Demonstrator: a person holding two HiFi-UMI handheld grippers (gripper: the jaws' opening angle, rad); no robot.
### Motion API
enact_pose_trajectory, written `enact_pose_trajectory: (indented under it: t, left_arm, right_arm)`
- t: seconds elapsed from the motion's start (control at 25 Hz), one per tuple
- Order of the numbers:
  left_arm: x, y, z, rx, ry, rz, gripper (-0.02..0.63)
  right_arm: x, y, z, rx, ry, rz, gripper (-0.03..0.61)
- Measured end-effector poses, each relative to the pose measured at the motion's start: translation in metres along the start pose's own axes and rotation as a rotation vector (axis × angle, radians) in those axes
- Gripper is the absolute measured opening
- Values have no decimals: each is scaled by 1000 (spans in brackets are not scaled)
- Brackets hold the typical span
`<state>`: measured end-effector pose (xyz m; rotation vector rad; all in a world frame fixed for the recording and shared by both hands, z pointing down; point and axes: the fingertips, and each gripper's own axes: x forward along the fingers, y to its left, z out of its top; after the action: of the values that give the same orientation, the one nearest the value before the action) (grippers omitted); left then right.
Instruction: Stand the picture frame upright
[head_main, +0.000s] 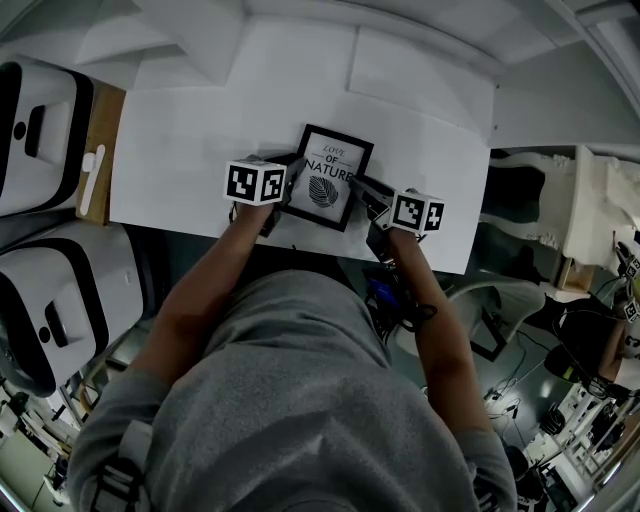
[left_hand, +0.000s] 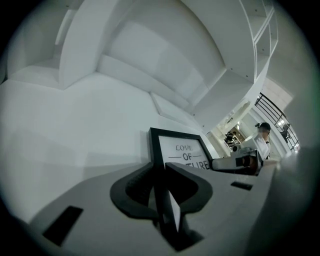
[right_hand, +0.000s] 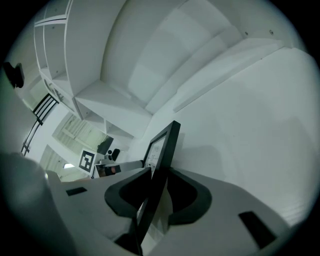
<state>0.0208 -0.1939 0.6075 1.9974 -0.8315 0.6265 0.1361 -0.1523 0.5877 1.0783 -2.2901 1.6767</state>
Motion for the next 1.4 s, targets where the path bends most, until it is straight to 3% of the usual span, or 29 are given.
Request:
enact_pose_trajectory:
  t: [0.36, 0.52, 0.76, 1.08, 1.4]
  left_arm:
    - [-6, -2, -1, 64, -24, -14, 83]
    - [-11, -5, 6, 107, -46, -26, 86]
    - [-28, -8, 19, 139, -117, -43, 89]
    - [-56, -20, 50, 181, -209, -36, 89]
    - [-86, -25, 76, 224, -298, -13, 94]
  right_arm:
    - [-7, 20, 21, 110, -98, 124, 91]
    - [-9, 29, 29, 113, -125, 176, 83]
    - [-10, 44, 38, 157, -162, 231, 81]
    - [-15, 75, 65, 134, -206, 321, 81]
    - [-21, 86, 80, 113, -225, 354, 81]
